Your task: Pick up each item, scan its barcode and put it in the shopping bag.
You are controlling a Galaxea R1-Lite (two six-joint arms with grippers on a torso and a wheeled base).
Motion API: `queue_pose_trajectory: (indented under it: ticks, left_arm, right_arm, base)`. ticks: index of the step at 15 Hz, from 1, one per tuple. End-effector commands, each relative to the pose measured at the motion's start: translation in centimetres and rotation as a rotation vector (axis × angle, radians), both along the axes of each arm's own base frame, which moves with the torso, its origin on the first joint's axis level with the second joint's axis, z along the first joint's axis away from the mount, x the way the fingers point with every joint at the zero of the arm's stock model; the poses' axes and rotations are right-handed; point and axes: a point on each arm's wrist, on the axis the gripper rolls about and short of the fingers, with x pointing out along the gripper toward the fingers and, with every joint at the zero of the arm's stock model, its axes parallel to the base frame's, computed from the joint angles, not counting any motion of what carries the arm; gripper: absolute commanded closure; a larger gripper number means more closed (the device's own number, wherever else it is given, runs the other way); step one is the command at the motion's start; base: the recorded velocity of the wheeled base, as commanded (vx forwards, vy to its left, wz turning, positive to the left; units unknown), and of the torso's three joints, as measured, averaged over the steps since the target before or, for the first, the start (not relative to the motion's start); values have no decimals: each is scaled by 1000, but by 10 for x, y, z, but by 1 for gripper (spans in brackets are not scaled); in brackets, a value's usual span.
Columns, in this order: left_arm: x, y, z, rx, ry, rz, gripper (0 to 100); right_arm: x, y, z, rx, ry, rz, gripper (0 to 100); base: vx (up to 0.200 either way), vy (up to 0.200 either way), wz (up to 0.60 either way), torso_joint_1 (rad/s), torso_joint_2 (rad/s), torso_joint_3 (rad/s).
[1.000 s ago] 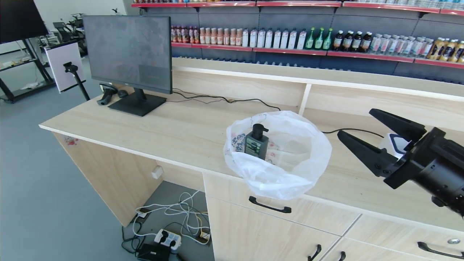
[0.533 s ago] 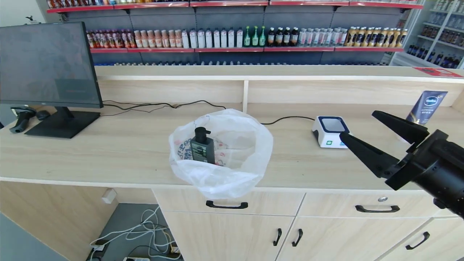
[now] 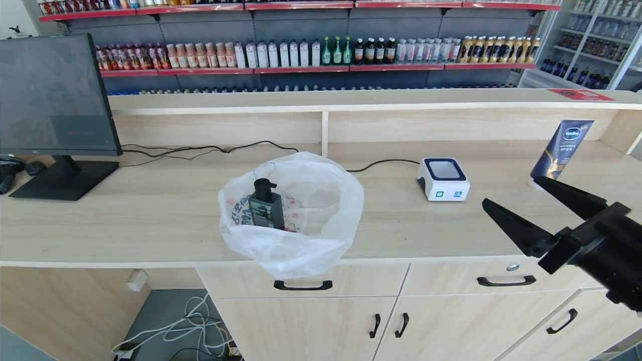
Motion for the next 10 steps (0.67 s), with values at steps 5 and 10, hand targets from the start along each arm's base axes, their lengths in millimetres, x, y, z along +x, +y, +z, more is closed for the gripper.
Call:
queue_pose_trajectory:
  ticks: [5, 10]
  left_arm:
    - [0, 0, 0, 0, -1, -1, 0]
    - [0, 0, 0, 0, -1, 1, 0]
  right_arm:
    - [2, -2, -1, 13, 12, -7, 0]
    - [4, -10, 1, 36, 12, -55, 0]
  base:
    - [0, -200, 0, 4, 4, 3]
    - [0, -200, 0, 2, 4, 0]
